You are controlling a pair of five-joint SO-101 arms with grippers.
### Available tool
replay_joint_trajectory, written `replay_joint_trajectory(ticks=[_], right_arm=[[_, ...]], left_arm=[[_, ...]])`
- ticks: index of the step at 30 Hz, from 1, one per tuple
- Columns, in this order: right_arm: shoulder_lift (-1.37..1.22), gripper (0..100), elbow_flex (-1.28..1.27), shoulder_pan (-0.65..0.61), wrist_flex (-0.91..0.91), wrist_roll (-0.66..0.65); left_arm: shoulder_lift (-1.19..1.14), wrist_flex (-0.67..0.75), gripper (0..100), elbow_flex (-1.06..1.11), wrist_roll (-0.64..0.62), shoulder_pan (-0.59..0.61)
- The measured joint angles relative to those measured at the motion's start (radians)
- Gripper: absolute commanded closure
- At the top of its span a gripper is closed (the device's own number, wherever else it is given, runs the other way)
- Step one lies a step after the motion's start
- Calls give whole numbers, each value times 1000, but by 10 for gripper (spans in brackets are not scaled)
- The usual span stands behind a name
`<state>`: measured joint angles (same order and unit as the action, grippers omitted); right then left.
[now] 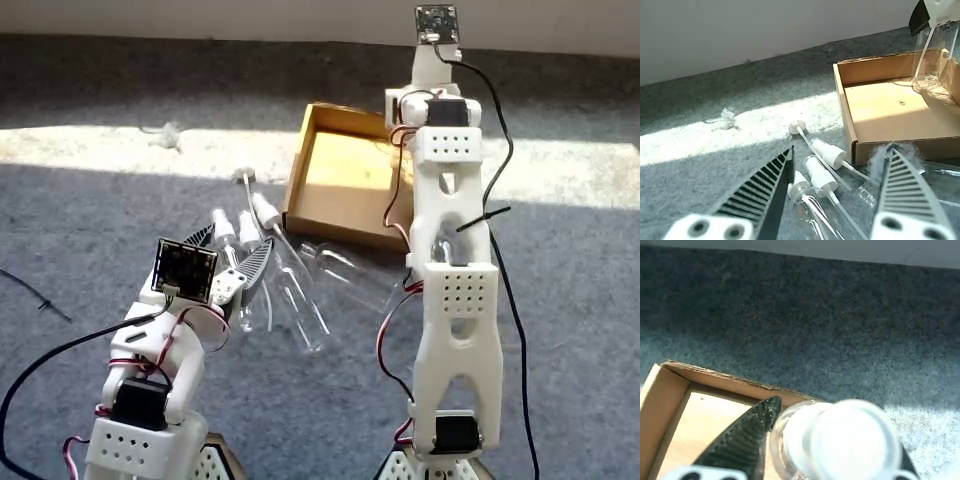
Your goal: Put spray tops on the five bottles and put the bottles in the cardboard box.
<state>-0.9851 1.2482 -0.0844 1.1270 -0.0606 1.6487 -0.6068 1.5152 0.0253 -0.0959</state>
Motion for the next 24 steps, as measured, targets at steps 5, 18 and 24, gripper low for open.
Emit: replay_joint_trajectory(ticks=[5, 18, 24], right_arm=[[0, 741, 95, 0, 69, 51], [0, 741, 146, 0, 95, 55], [0, 741, 149, 0, 95, 58]], left_arm=[[0, 0, 738, 0, 0, 0], [0, 0, 738, 0, 0, 0], [0, 0, 738, 0, 0, 0]])
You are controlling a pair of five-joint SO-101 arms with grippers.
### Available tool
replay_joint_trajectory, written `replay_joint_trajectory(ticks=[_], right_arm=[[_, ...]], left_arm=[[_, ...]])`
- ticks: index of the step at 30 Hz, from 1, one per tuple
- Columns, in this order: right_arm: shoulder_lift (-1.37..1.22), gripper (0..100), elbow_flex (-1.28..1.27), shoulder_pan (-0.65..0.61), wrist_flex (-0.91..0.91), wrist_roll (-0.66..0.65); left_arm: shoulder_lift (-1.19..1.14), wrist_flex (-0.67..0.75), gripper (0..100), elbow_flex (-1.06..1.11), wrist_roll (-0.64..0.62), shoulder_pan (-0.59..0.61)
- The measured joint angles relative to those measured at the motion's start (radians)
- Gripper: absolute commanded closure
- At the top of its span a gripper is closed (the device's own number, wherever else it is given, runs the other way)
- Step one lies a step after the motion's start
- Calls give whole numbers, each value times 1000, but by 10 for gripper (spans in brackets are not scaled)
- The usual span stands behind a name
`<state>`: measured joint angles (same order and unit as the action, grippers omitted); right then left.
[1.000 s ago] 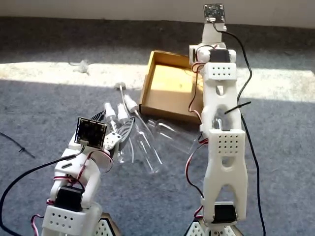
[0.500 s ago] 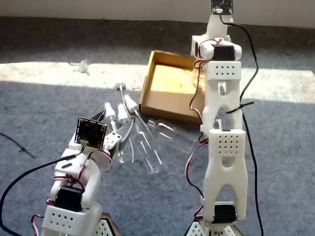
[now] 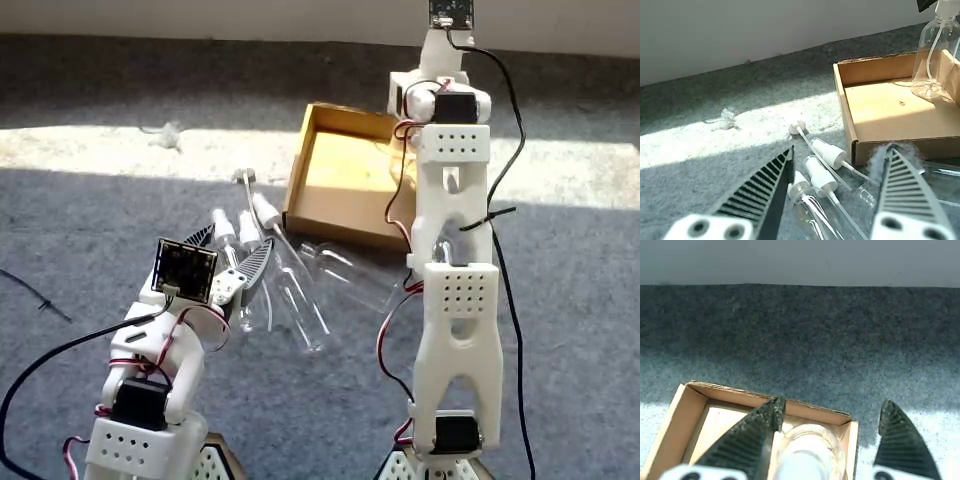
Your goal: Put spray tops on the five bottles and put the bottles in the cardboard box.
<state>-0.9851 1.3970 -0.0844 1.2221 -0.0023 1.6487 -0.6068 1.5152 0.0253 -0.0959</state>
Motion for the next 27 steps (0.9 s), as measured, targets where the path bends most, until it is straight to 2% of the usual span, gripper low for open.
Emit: replay_joint_trajectory(ticks=[9, 17, 21, 27], right_arm=[[14, 741, 147, 0, 0, 0], [170, 741, 153, 0, 23, 0], [302, 741, 153, -3, 161, 0], [466, 741, 164, -87, 494, 0]], left_arm=[[0, 0, 738, 0, 0, 0], [0, 0, 738, 0, 0, 0], [0, 0, 738, 0, 0, 0], [0, 0, 738, 0, 0, 2]])
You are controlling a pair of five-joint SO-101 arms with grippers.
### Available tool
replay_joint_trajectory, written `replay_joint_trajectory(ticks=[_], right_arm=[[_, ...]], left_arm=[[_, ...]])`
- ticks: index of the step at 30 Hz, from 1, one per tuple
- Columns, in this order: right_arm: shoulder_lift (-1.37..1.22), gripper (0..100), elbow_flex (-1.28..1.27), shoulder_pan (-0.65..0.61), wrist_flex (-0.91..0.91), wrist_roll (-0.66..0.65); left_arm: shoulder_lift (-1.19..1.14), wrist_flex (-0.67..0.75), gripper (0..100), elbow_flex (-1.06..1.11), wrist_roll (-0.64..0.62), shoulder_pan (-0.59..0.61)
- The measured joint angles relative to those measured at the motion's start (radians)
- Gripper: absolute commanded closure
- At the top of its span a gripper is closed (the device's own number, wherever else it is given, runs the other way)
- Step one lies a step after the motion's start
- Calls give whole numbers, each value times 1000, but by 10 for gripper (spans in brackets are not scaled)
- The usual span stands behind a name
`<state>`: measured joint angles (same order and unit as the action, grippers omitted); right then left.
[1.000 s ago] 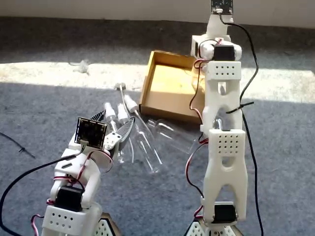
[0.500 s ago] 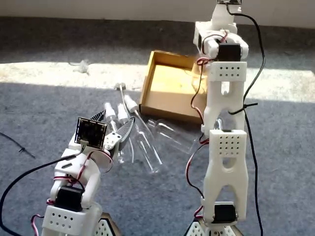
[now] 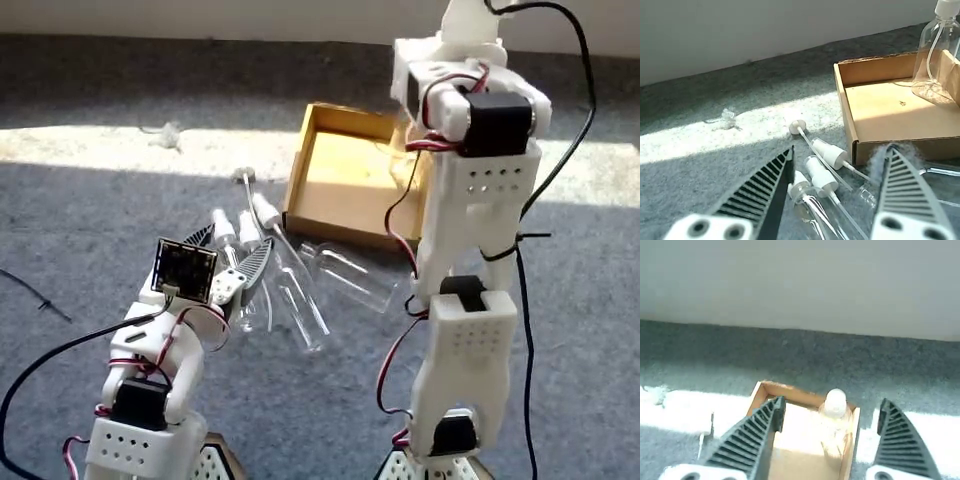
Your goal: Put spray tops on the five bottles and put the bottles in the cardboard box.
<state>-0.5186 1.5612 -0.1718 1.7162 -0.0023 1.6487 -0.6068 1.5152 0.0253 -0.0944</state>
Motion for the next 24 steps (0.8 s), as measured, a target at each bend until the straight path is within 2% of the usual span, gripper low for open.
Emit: replay_joint_trajectory(ticks=[6, 10, 13, 17, 20, 24], right_arm=[[46, 742, -3, -12, 31, 0], [126, 742, -163, -23, 32, 0], [258, 739, -434, -49, 32, 0], [460, 738, -856, -192, 29, -95], [578, 738, -1148, -359, -51, -195], [634, 738, -1491, -474, -215, -307]], left_arm=[[0, 0, 738, -2, 0, 153], [0, 0, 738, -17, 0, 290], [0, -31, 738, -17, 14, 410], [2, -176, 738, 3, 150, 539], [2, -264, 738, 54, 209, 597], [2, -233, 738, 143, 216, 614]])
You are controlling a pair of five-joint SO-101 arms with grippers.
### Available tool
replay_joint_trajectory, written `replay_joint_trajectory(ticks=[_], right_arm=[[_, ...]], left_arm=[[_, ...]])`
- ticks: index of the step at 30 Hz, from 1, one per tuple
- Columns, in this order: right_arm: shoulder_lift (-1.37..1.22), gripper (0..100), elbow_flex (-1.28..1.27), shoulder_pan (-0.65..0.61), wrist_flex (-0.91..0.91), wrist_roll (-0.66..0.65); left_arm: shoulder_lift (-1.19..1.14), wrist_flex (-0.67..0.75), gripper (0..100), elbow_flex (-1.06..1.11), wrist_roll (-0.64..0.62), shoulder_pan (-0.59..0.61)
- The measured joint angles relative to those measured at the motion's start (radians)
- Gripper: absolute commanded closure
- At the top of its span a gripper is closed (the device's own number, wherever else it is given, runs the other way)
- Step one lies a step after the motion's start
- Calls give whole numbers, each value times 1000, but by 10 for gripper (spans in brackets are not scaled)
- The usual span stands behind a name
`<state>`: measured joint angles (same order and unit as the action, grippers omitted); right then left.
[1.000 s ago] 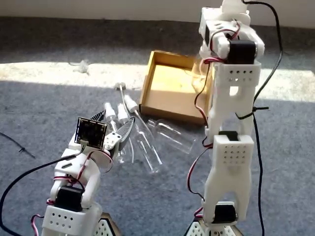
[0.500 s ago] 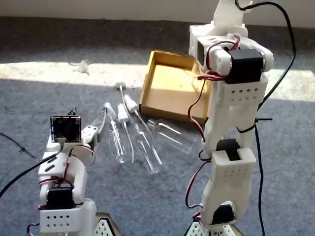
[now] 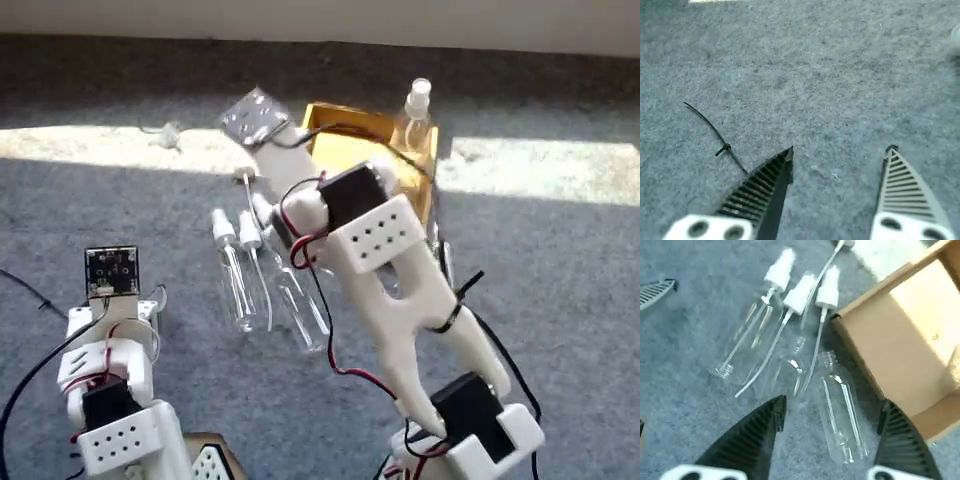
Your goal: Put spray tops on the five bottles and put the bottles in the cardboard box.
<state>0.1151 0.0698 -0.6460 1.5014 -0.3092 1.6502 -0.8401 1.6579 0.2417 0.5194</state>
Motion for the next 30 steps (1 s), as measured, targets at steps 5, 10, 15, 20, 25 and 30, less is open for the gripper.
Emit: replay_joint_trajectory(ticks=[5, 10, 15, 20, 25, 30], right_arm=[[-5, 738, -336, -5, -203, -38], [-35, 738, -457, -2, -298, -38], [-63, 738, -460, 49, -348, -98], [-84, 738, -460, 89, -425, -110], [-89, 741, -460, 92, -445, -110], [-94, 741, -437, 89, -382, -112]], left_arm=[[0, 83, 738, 20, 6, 0], [0, 92, 738, 20, 6, 0], [0, 94, 738, 20, 6, -6], [0, 94, 738, 20, 6, -12], [0, 94, 738, 20, 6, -12], [0, 94, 738, 20, 6, -12]])
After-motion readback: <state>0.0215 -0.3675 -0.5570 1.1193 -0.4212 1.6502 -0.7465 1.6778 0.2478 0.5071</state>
